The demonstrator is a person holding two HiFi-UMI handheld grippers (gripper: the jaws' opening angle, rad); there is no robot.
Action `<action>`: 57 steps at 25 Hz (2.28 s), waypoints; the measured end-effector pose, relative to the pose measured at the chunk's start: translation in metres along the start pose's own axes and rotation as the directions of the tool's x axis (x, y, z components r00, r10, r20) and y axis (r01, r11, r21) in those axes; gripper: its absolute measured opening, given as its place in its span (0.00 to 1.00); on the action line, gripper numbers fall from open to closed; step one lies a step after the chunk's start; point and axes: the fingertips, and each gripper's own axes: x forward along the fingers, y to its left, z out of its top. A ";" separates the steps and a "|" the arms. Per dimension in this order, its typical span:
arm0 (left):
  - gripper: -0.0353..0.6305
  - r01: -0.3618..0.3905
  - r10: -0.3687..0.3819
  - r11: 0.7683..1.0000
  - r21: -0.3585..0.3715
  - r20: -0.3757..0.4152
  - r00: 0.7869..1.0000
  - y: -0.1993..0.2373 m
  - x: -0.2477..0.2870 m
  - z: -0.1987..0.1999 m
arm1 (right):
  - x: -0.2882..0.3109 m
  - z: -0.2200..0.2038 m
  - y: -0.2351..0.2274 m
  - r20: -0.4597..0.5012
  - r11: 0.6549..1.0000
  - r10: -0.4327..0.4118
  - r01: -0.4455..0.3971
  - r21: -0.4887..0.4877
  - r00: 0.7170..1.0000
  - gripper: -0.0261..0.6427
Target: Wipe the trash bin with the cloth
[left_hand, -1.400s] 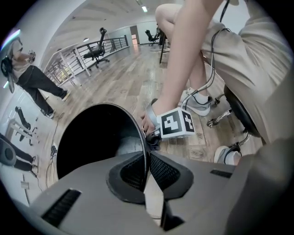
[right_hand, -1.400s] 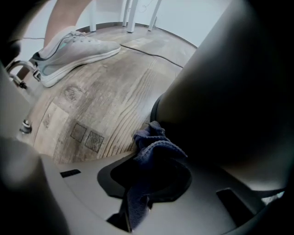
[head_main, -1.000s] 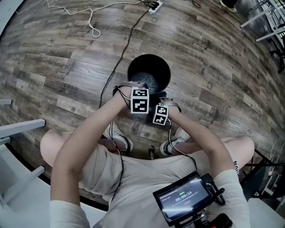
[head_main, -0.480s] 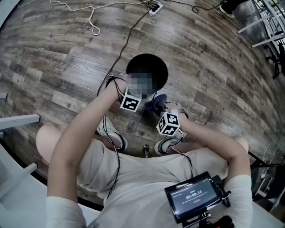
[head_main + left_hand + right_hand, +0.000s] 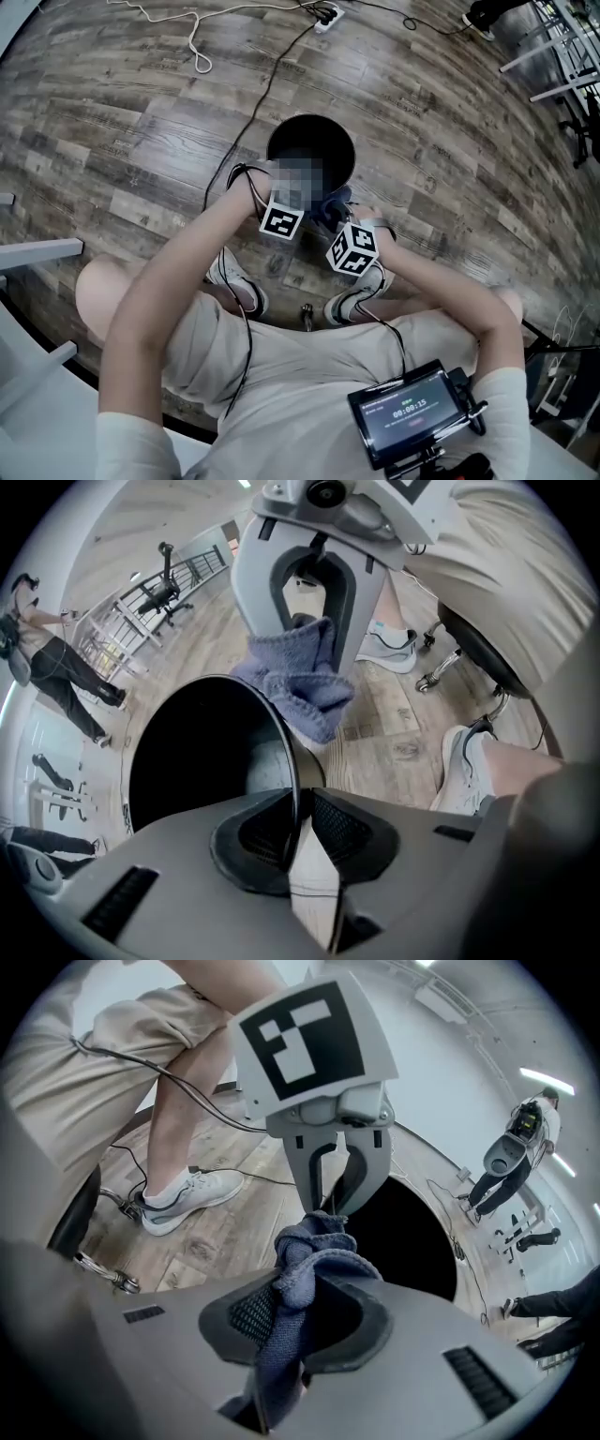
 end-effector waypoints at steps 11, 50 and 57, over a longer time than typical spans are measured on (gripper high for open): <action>0.13 -0.006 0.005 1.000 0.013 0.068 0.998 -0.002 -0.001 0.015 | 0.047 -0.017 0.005 -0.041 0.998 0.057 -0.057 0.001 0.998 0.15; 0.33 0.023 -0.015 0.994 -0.109 0.071 0.997 0.005 -0.009 0.001 | 0.090 -0.051 0.053 -0.102 0.987 0.141 -0.132 0.089 0.985 0.15; 0.20 -0.028 0.028 0.999 -0.038 0.007 1.000 0.011 -0.005 -0.022 | 0.021 -0.004 0.036 0.006 0.995 0.081 -0.082 0.050 0.997 0.15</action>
